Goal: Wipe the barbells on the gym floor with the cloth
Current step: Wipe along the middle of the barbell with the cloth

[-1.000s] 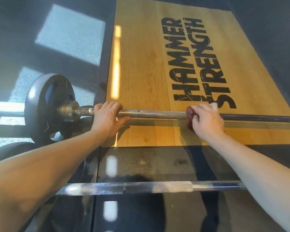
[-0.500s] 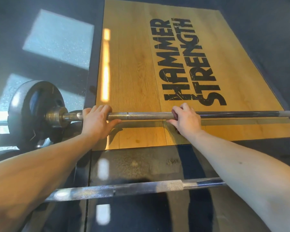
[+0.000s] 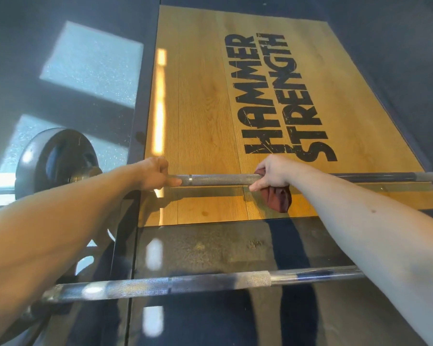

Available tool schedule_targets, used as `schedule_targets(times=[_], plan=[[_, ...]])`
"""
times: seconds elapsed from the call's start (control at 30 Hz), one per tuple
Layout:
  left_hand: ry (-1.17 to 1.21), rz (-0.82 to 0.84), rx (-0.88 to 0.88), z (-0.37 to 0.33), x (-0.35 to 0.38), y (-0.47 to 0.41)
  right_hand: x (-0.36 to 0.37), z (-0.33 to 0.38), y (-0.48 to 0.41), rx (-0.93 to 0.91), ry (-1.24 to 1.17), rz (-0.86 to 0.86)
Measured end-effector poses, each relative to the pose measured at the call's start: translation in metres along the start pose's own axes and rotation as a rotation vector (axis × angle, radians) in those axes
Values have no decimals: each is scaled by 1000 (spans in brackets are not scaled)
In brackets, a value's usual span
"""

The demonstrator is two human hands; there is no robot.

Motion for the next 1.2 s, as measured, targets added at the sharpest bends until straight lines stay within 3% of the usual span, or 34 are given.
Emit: schedule_targets(times=[0.17,0.3,0.43,0.57,0.67,0.8,0.87,1.0,1.2], plan=[[-109,-138,19,-1,1,6,9,-3,11,-50,-117,-146],[-213,-178,3,1,-1,4,25,5,40,-49,-475,-345],[-262,-187,-5,-4,-2,4,52,83,50,-188,-504,-598],[-265,-222,-43,-3,-5,6,64,133,38,-336,-477,-585],[-255,-207,-36,0,-3,5,48,98,48,-458,-369,-602],[-202,-200,-29,6,1,3,21,-19,62,-104,-387,-674],[-210,-194,-20,3,2,4,20,-35,62,-48,-409,-718],[-175,-193,2,-1,1,4,38,23,50,-127,-475,-773],[-212,-215,-8,0,-2,-2,55,130,22,-303,-411,-624]])
Point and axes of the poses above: each hand's wrist, its own y-axis away from the middle knuckle, its own x-axis out of the palm, z = x × y, the point moved 7 cm from there along -y, towards the middle knuckle, and after that the axes turned 7 degrees about -y, right-handed, at the moved point
